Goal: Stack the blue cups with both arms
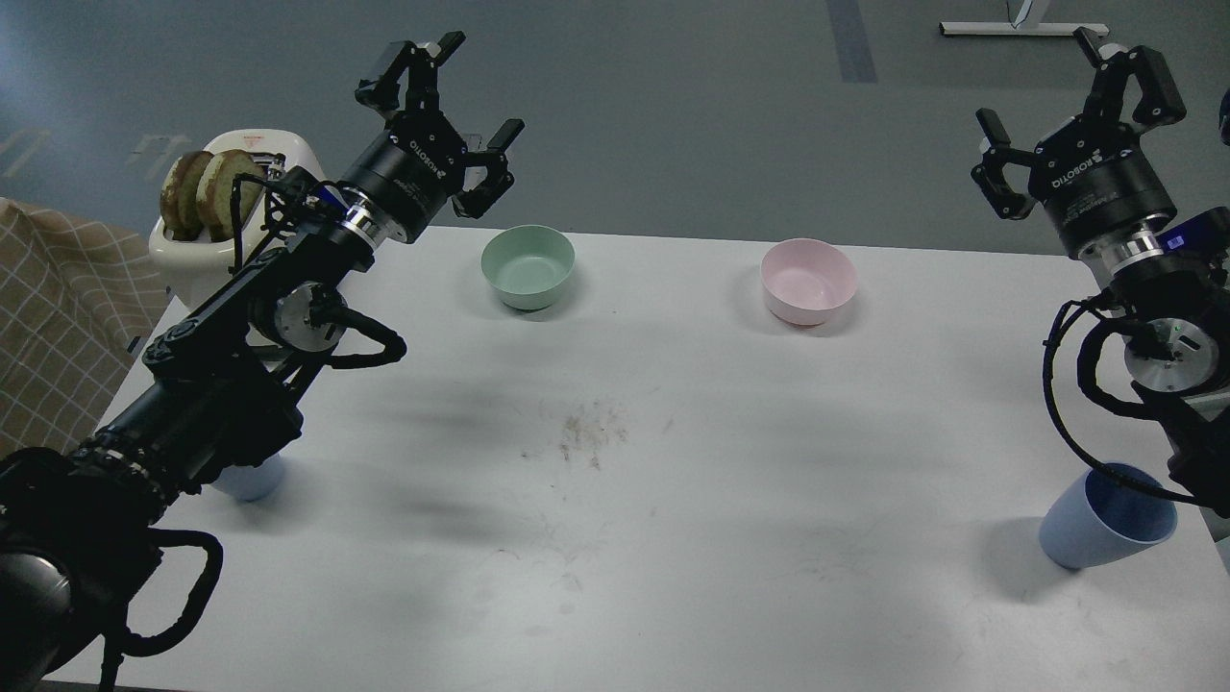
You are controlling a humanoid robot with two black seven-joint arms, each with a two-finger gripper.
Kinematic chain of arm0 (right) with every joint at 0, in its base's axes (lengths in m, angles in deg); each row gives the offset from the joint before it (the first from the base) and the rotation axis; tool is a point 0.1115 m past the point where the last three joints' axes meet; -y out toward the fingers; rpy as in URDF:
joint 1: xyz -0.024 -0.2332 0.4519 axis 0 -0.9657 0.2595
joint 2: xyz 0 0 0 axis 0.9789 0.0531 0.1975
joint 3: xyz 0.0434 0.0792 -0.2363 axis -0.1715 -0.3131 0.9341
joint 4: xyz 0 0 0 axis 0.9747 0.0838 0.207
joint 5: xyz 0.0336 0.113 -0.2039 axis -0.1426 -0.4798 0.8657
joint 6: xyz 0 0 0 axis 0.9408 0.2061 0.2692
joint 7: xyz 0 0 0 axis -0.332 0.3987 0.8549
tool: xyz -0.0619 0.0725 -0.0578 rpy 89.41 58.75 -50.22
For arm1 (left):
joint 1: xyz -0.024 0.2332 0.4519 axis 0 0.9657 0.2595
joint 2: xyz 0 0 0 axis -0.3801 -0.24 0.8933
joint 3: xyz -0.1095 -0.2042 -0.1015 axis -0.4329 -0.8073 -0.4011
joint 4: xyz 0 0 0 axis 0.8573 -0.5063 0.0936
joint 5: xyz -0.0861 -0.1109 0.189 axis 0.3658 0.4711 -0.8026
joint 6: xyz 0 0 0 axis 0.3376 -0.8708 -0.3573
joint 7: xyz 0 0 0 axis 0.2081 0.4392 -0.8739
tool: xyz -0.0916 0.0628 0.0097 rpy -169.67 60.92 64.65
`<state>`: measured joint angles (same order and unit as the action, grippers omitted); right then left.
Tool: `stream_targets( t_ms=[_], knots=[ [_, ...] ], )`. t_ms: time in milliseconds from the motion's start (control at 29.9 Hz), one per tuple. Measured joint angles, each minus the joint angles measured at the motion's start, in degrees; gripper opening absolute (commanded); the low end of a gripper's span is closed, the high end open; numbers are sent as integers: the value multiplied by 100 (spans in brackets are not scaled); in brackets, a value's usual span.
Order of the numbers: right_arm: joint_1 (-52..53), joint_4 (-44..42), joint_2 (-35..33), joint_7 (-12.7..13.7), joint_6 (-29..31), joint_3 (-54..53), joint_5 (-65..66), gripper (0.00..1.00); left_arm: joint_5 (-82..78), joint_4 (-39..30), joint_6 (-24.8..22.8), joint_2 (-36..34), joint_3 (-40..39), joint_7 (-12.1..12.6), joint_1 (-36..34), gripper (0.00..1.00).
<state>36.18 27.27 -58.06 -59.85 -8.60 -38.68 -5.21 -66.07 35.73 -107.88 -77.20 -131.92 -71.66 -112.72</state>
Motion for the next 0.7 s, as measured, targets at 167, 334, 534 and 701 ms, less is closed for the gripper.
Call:
stream_targets(
  t_ms=[167, 334, 534, 701],
  knots=[
    [4, 11, 0, 0, 1, 0, 9, 100, -22, -14, -2, 18, 4, 0, -1, 100],
    [-38, 46, 0, 0, 1, 0, 26, 100, -23, -46, -2, 24, 3, 0, -10, 100],
    [-42, 52, 0, 0, 1, -1, 33, 100, -23, -60, -2, 13, -8, 0, -11, 100],
    [-41, 51, 0, 0, 1, -8, 35, 100, -23, -78, -2, 43, -10, 0, -14, 100]
  ],
)
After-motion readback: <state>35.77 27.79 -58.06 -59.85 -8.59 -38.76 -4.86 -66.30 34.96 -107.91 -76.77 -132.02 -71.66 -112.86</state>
